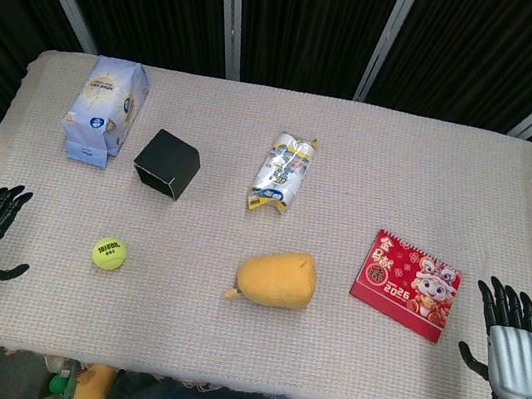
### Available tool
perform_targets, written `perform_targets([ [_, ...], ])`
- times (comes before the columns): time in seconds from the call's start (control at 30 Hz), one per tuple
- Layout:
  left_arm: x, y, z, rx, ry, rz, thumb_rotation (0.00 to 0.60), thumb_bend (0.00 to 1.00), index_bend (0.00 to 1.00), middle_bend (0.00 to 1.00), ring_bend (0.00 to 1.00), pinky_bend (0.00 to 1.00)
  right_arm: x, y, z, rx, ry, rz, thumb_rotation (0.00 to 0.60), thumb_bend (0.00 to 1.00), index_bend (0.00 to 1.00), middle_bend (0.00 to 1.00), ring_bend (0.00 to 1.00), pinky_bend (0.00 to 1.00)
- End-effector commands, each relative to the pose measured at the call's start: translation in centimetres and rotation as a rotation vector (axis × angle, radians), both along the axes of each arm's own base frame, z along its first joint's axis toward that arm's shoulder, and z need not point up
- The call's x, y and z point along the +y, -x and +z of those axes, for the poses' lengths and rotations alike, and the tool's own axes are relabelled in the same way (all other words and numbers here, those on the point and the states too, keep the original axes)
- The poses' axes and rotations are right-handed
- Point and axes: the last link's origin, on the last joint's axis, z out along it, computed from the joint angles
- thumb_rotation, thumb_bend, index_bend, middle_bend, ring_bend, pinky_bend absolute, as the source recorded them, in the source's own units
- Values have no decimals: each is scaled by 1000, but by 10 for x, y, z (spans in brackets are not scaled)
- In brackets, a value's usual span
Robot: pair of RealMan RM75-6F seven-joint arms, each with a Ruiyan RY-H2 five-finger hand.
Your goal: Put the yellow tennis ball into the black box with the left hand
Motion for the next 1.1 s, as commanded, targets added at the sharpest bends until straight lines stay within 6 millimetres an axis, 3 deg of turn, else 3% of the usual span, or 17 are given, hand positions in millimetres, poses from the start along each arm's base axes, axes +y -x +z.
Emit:
perform_targets([
  [0.03,-1,-1,-4,18,-19,-11,600,76,0,23,0,92,0,0,0,0,-2,1,600,280,0,0,0,0],
  [0.27,-1,-4,-10,0,45,-8,600,90,0,31,0,93,-1,0,-2,3,-10,-1,600,280,0,0,0,0],
  [0.3,0,-4,-13,-1,60,-11,600,114,26,86,12,124,0,0,-2,3,-11,-1,600,280,0,0,0,0],
  [0.33,1,-6,-16,-9,81,-19,600,146,118,220,74,212,0,0,-2,2,-10,0,600,280,0,0,0,0],
  [0.43,5,-13,-24,-32,123,-54,600,263,470,660,368,555,3,-1,0,3,-5,5,600,279,0,0,0,0],
  [0.47,7,-14,-25,-23,120,-66,600,316,534,727,426,619,4,-1,1,1,-2,5,600,280,0,0,0,0],
  [0.6,9,-18,-41,33,167,-94,600,411,555,752,450,644,6,-1,4,-7,13,5,600,280,0,0,0,0],
  [0.9,1,-37,-72,-12,395,-163,600,420,579,783,484,679,3,1,3,-8,6,-5,600,280,0,0,0,0],
  [1.1,1,-39,-93,-6,487,-170,600,420,579,779,485,682,6,-1,6,-14,8,8,600,280,0,0,0,0],
])
